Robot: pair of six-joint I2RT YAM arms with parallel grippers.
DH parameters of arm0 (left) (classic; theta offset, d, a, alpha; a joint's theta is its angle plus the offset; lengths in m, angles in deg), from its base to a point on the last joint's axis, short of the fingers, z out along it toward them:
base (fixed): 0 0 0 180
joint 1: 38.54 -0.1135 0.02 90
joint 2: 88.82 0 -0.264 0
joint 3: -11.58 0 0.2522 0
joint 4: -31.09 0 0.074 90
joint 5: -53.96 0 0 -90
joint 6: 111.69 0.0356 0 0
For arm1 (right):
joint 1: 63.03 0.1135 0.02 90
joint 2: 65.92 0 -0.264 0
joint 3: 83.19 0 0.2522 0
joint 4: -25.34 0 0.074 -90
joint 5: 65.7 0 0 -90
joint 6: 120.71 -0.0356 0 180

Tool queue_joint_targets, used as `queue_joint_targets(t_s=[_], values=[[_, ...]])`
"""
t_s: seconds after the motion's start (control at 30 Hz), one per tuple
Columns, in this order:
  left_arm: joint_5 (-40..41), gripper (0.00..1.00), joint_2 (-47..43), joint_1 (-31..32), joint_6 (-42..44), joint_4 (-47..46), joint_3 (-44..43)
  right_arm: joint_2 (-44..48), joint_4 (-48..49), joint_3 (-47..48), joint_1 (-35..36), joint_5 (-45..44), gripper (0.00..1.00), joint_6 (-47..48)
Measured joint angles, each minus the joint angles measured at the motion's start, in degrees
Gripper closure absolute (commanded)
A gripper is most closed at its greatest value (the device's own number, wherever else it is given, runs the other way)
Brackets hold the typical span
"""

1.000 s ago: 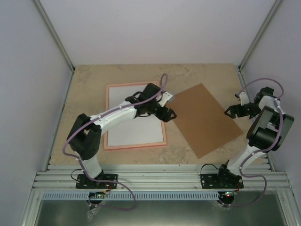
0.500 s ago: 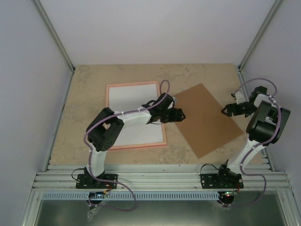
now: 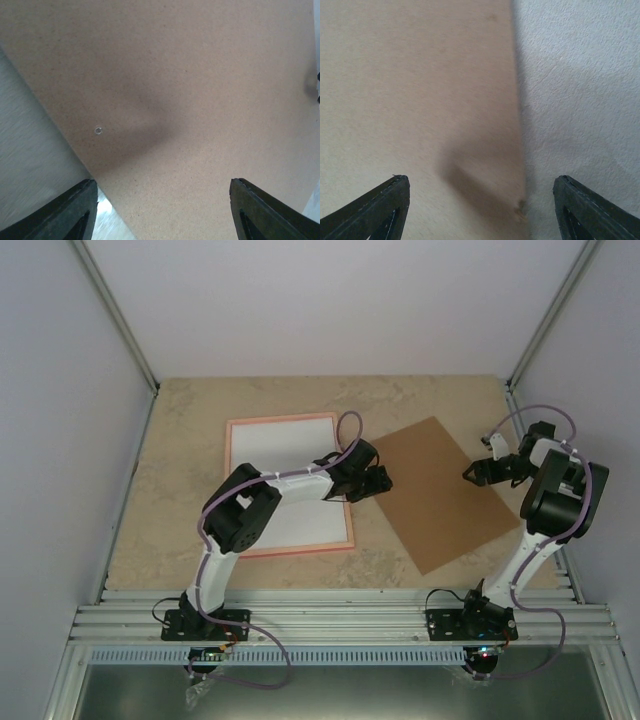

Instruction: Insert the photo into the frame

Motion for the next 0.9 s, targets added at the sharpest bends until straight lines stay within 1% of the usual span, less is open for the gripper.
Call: queue_joint_targets(t_s=[0.13, 0.33, 0.53, 0.7, 0.9], values=[[-0.66, 0.28, 2.62, -0.02, -0.68, -1.57, -3.08, -0.13, 0.9, -0.39, -0.22, 0.35, 0.28, 0.87], [-0.68, 0.29, 2.91, -0.44, 0.22, -3.56, -3.04, -1.31, 1.27, 0.31, -0.87, 1.46, 0.33, 2.62], [0.22, 0.29, 2.29, -0.66, 3.41, -4.42, -2.99, -2.1, 1.14, 1.22, -0.94, 2.25, 0.35, 3.67], [0.83, 0.29, -1.75, -1.44, 5.11, -4.92, -2.16, -2.12, 1.14, 1.27, -0.11, 2.34, 0.35, 4.13], [0.87, 0.29, -8.35, -5.33, 6.51, -6.54, 1.7, -2.05, -0.46, 1.31, 4.13, 3.8, 0.35, 3.58]])
